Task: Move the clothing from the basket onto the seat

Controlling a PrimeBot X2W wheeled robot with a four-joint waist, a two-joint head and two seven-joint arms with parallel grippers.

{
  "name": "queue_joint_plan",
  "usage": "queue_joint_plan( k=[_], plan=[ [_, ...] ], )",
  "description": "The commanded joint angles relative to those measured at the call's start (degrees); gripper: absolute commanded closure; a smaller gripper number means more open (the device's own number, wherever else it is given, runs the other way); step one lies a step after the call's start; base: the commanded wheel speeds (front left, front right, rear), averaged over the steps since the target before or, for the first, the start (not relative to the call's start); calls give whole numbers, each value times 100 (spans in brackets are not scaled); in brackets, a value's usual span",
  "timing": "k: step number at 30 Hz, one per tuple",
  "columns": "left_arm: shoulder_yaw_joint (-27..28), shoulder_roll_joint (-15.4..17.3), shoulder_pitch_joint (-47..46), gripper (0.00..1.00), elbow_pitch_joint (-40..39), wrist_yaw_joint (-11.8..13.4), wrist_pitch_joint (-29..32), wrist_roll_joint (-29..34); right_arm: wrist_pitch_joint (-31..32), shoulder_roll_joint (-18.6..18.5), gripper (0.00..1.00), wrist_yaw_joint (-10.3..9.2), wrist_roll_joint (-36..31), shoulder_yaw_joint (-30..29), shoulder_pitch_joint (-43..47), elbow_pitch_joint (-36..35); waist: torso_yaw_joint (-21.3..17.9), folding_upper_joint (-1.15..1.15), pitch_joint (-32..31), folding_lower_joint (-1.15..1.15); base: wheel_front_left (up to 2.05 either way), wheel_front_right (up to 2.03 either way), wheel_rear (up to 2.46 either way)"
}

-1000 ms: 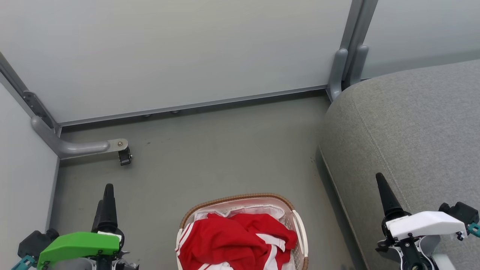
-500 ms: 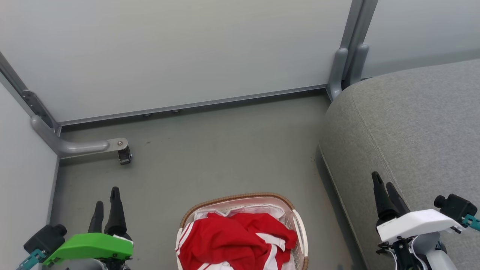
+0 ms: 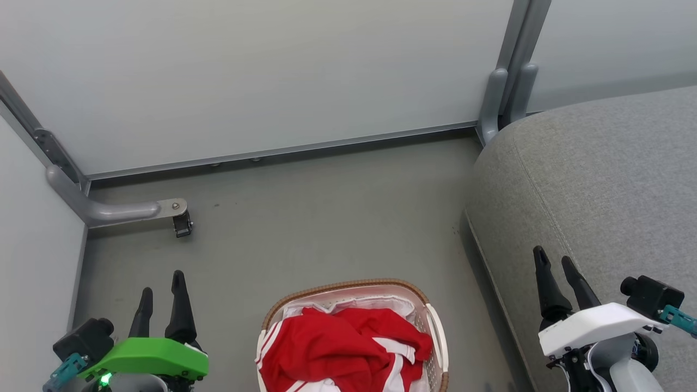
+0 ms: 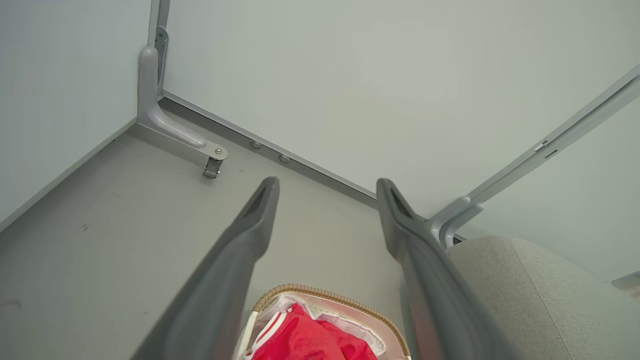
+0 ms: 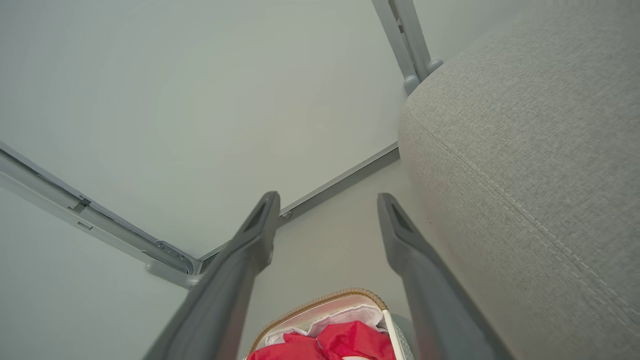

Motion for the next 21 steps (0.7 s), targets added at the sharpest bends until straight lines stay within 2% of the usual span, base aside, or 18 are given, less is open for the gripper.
queue_joint_plan(
  k=[1, 21],
  plan=[
    [-19, 45, 24, 0, -28, 10, -56, 205, -61, -49, 0, 1, -180, 26, -35, -54, 3, 0, 0, 0, 0, 0, 0],
    [-131, 53, -45, 0, 228, -96, -354, 1552, -356, -149, 0, 1, -1382, 196, -197, 199, 53, 0, -4, 0, 0, 0, 0]
  ],
)
